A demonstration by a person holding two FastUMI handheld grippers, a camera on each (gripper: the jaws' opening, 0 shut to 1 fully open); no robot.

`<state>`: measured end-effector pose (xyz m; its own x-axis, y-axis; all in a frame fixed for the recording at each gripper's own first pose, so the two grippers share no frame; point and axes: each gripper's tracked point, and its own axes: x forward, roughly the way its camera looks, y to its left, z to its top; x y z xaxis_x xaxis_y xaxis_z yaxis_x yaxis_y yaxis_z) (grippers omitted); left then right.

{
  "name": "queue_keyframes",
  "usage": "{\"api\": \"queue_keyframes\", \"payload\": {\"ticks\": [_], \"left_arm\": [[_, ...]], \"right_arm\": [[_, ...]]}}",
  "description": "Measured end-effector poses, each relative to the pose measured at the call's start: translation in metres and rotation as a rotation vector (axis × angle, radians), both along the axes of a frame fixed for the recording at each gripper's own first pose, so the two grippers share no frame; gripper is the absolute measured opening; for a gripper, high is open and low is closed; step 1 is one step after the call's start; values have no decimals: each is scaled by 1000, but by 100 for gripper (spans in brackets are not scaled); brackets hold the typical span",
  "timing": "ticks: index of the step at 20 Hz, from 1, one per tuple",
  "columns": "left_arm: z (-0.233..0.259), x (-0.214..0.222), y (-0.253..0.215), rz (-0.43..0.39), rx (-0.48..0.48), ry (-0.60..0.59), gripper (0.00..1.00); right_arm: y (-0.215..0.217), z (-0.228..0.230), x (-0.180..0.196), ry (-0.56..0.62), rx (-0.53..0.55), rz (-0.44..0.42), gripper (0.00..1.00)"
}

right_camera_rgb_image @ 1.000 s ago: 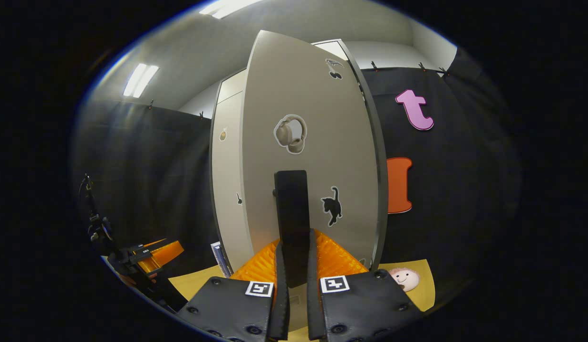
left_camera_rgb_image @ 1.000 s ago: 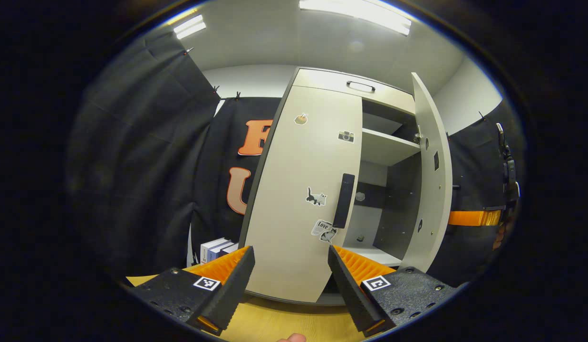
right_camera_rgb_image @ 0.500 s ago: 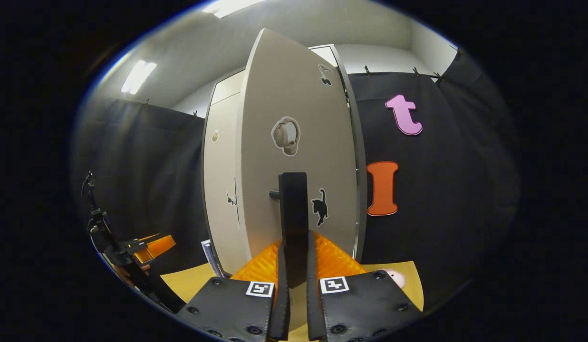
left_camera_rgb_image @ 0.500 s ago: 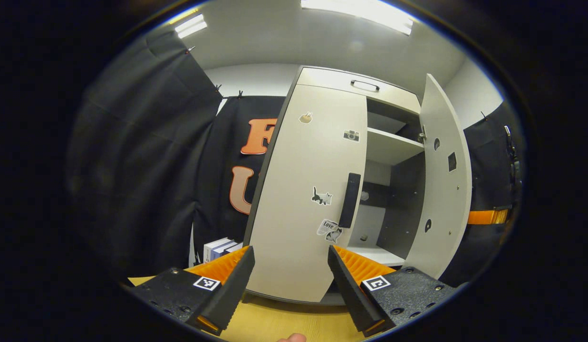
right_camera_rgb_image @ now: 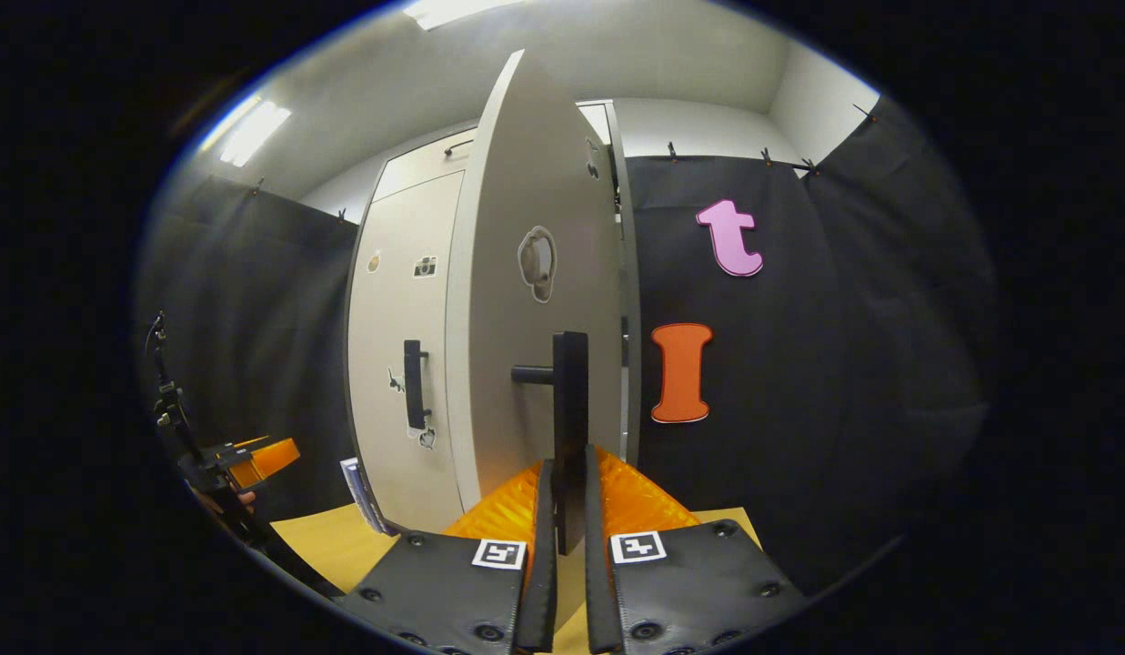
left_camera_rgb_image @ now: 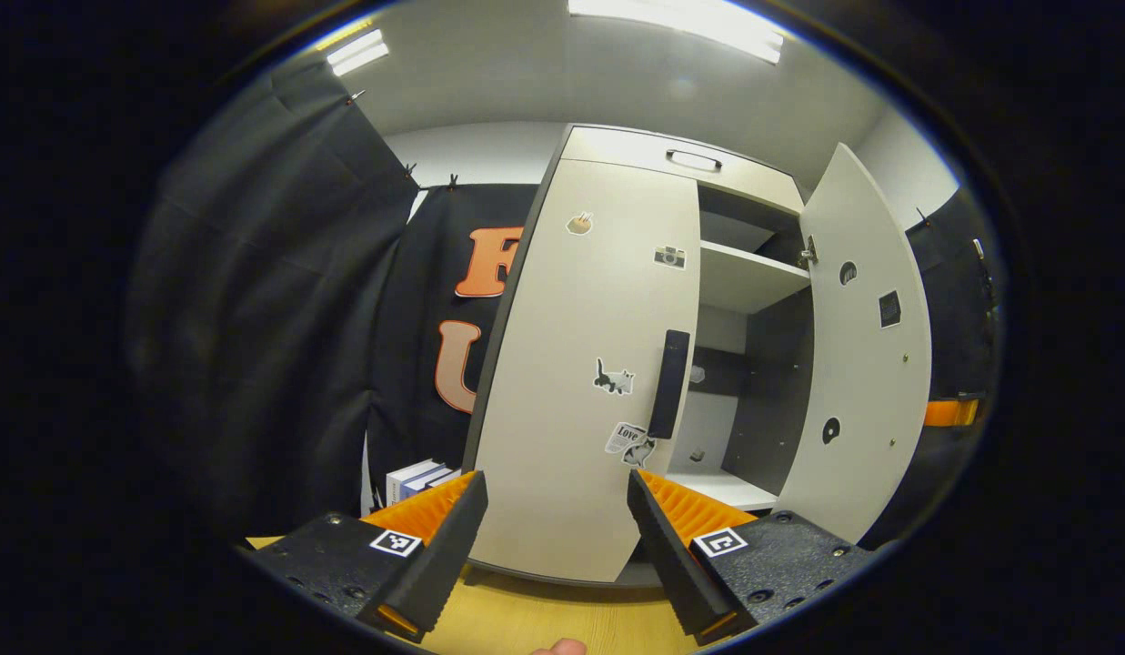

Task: Open the right door of the double-door shoe cabinet with the right hand, and open the left door with the left hand.

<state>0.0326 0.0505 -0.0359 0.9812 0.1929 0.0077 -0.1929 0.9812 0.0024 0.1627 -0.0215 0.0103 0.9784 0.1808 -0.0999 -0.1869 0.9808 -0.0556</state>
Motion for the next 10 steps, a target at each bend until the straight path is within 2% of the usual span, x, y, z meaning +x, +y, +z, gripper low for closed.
{"api": "queue_keyframes", "payload": {"ticks": [3,4,6,7,8,9,10], "left_arm": [[-1,0,-5,-17,-11,0,93],[-1,1,-6,-19,-11,0,94],[0,3,-7,-23,-8,-2,94],[1,4,-8,-28,-6,-5,94],[3,6,-11,-36,-5,-9,90],[5,9,-14,-52,-11,-12,94],[7,15,-21,-72,-27,-13,93]], "right_arm": [[-8,1,2,-6,28,-47,21],[-11,2,3,-8,25,-67,26],[-23,3,6,-15,4,-110,10],[-29,4,4,-15,-2,-126,14],[-27,4,5,-14,9,-113,11],[-23,3,3,-10,33,-104,24],[-22,2,2,-8,47,-106,11]]}}
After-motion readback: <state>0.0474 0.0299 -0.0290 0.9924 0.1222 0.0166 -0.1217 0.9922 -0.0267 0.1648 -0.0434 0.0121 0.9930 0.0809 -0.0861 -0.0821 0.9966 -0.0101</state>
